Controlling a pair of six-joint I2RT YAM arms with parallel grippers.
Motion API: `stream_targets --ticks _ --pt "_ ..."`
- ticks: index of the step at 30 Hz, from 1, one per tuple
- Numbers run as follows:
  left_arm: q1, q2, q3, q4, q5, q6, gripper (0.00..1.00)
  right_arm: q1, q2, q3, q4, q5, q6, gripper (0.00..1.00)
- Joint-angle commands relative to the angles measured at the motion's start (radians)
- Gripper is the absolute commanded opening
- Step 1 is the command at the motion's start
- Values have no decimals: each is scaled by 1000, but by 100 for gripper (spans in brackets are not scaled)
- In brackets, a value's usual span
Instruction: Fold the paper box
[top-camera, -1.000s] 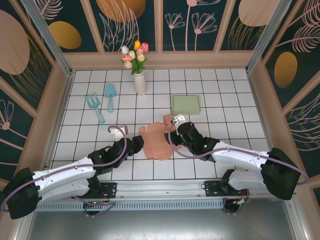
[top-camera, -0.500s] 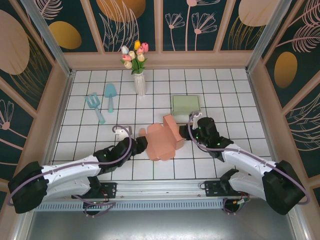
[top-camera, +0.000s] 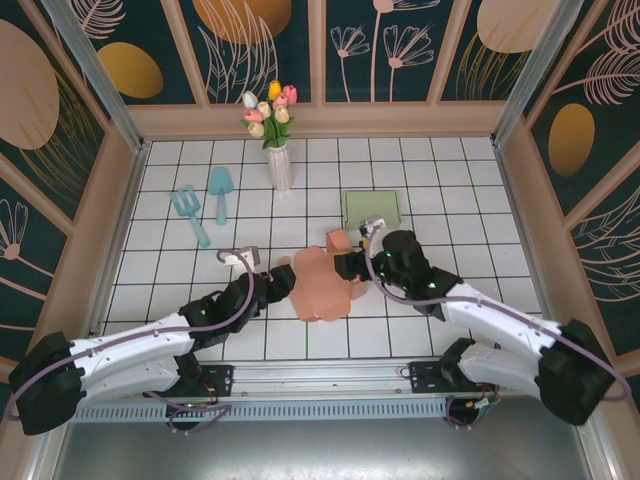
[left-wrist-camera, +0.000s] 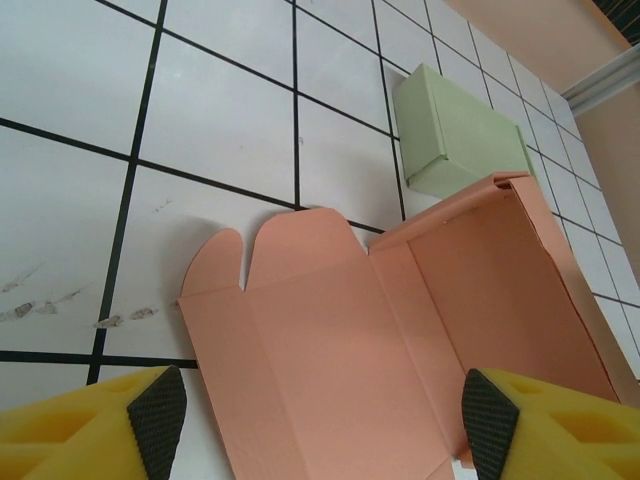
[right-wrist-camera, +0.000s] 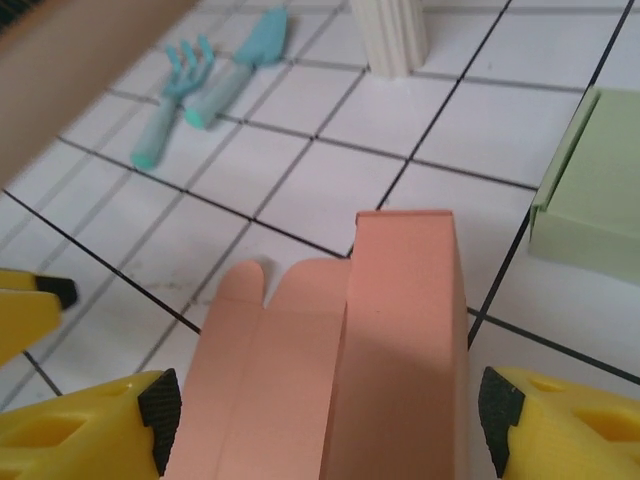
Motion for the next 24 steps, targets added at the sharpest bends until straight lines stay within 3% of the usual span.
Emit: stream_targets --ticks 1,7,12,19,24 --pt "5 -13 -24 -21 -24 -9 75 9 123 54 -91 29 -49 81" --pt "5 -40 -56 -24 -38 -4 76 4 218 103 -105 62 -50 77" --pt "5 -68 -72 -24 -41 2 77 -56 207 77 -61 -52 10 63" --pt "6 -40 -79 37 1 -1 77 -163 156 -35 59 -165 94 61" --pt "5 15 -68 108 52 -10 77 -210 120 -122 166 -234 177 53"
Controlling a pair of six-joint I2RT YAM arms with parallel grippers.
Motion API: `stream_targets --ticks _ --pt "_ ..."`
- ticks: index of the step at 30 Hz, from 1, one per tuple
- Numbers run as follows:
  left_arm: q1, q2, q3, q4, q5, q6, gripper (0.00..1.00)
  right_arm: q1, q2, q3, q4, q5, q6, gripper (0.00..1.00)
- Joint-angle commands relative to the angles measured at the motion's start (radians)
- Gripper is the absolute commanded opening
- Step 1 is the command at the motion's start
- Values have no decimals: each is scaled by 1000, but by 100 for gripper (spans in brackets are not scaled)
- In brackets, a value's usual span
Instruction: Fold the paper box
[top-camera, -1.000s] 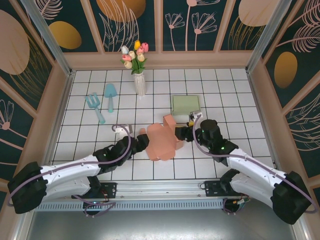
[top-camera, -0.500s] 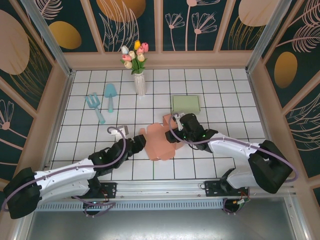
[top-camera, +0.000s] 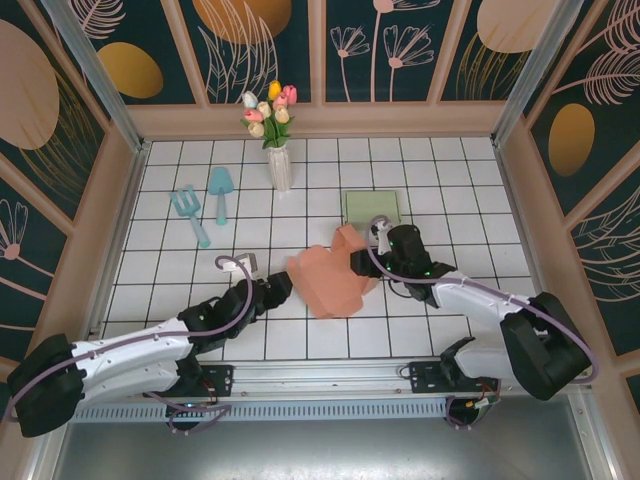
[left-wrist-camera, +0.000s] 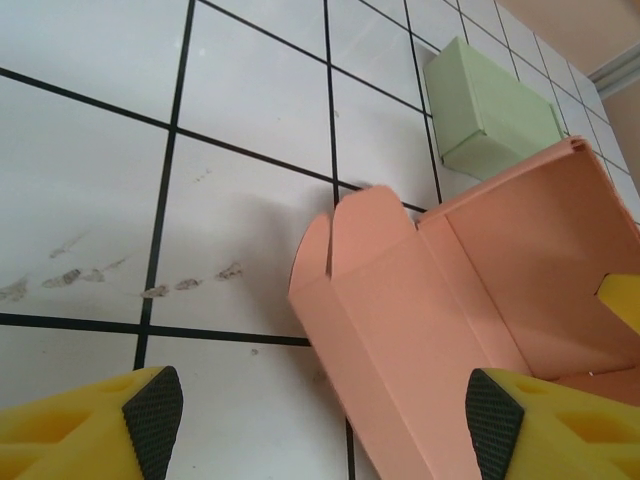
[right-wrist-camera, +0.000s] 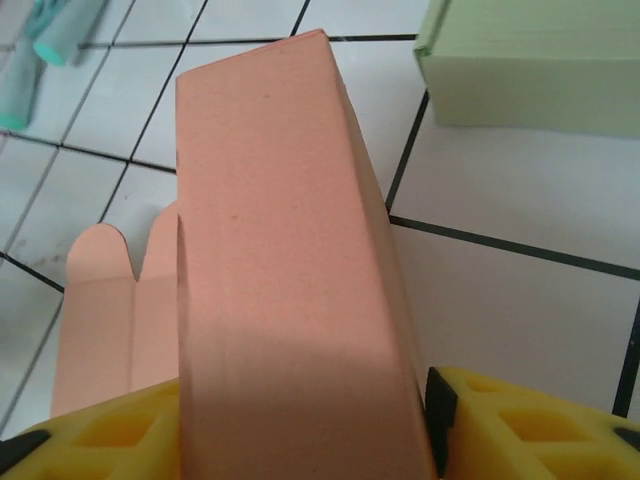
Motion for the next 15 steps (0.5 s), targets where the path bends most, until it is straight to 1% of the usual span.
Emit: stream_targets --ticks 1,3,12,15 --pt "5 33 6 89 49 -14 77 -13 -34 -59 106 -89 89 52" --pt "5 59 8 123 71 -21 77 -44 -53 -81 127 -93 109 51" --pt "2 226 40 288 130 -60 77 -54 -118 -125 150 -87 139 51" --pt "-4 281 69 312 127 -63 73 -54 -130 -131 143 -77 131 51"
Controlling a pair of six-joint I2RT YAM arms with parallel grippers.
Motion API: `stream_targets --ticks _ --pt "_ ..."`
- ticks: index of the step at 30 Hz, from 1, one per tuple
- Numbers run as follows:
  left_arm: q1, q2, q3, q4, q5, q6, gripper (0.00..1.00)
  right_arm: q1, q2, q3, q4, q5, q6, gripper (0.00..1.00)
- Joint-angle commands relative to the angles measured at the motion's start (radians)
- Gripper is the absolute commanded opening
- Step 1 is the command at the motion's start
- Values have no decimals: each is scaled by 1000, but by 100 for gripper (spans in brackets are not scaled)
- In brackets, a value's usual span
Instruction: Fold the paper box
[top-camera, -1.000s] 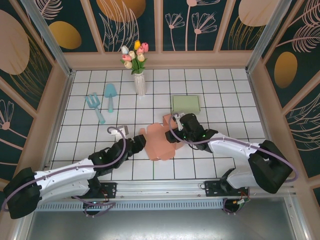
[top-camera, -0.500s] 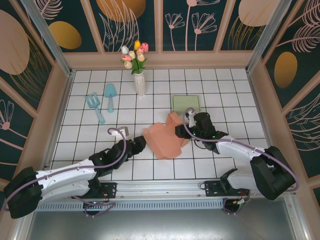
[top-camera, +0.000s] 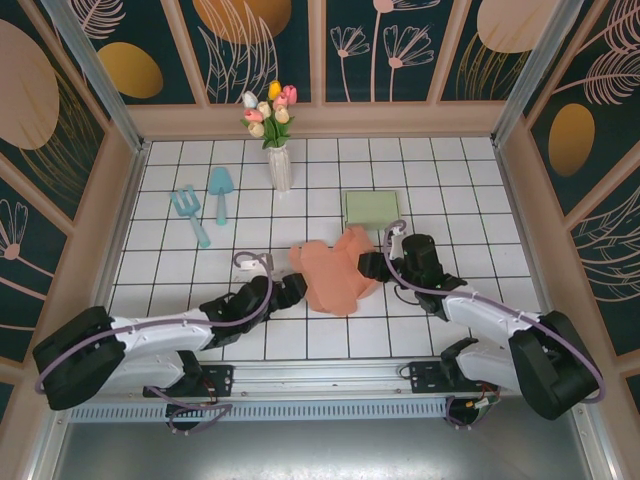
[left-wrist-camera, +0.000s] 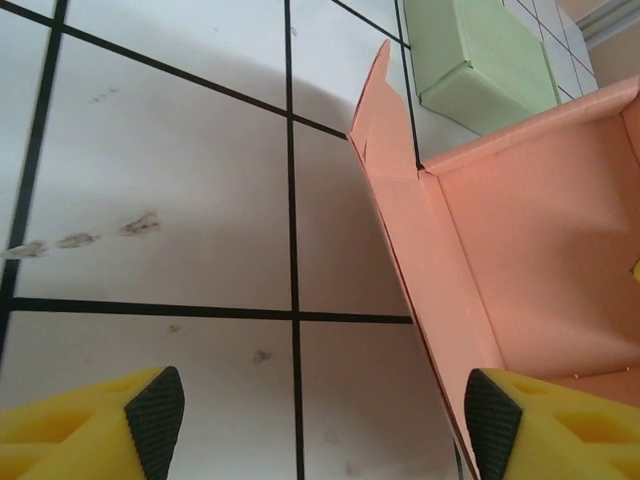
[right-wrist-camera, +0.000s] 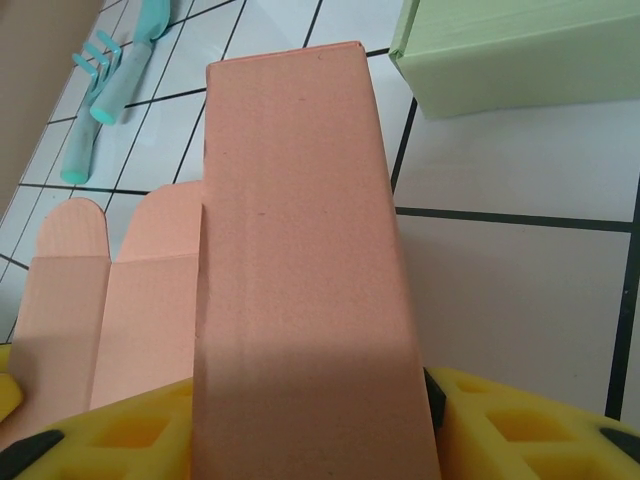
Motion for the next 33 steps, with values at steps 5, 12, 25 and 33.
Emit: stream_targets --ticks 5,12,25,33 --pt "-7 105 74 128 22 -19 43 -6 -36 -19 46 -20 20 52" --pt "-7 63 182 -37 -48 76 0 -5 -164 -53 111 -63 -27 69" --pt "-6 -51 614 -573 -136 707 0 -3 -530 199 -179 33 -405 81" --pt "-11 5 817 -753 -104 1043 0 -7 -392 318 -250 -44 -822 79"
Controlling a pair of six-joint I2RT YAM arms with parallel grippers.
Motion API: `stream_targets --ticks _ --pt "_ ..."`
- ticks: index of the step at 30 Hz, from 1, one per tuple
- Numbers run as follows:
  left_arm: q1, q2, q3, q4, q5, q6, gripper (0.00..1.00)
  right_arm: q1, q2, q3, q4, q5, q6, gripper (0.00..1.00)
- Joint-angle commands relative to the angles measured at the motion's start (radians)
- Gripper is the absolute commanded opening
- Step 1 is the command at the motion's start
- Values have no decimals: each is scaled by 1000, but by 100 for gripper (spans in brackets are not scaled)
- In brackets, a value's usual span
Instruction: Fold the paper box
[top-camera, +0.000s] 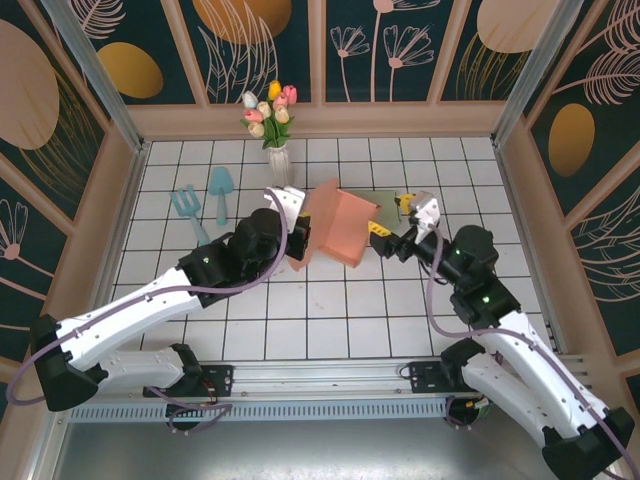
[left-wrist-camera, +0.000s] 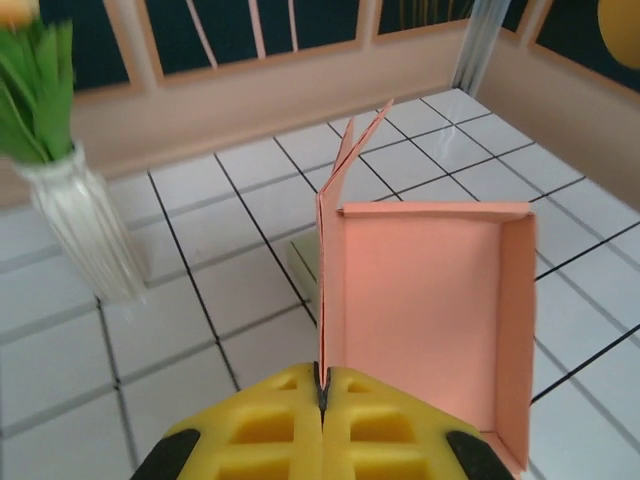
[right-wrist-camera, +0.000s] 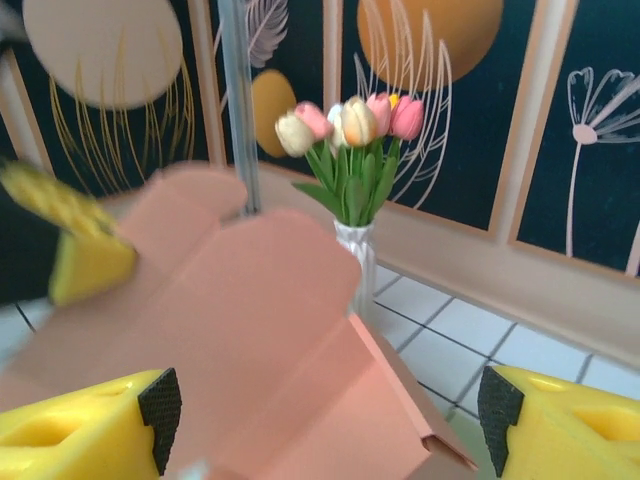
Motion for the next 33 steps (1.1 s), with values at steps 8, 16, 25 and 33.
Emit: stream_targets --ticks 8,16,25,33 --pt "-57 10 -107 -58 -59 511 0 -8 109 95 -73 -22 -516 72" --pt "-95 -121 -177 -16 142 621 0 -8 158 149 -149 -31 -683 72" --pt "-131 -135 -196 -37 148 634 0 5 201 186 -248 -113 -719 71" --pt "-141 -182 -203 -16 168 628 0 56 231 145 -252 -159 -742 71"
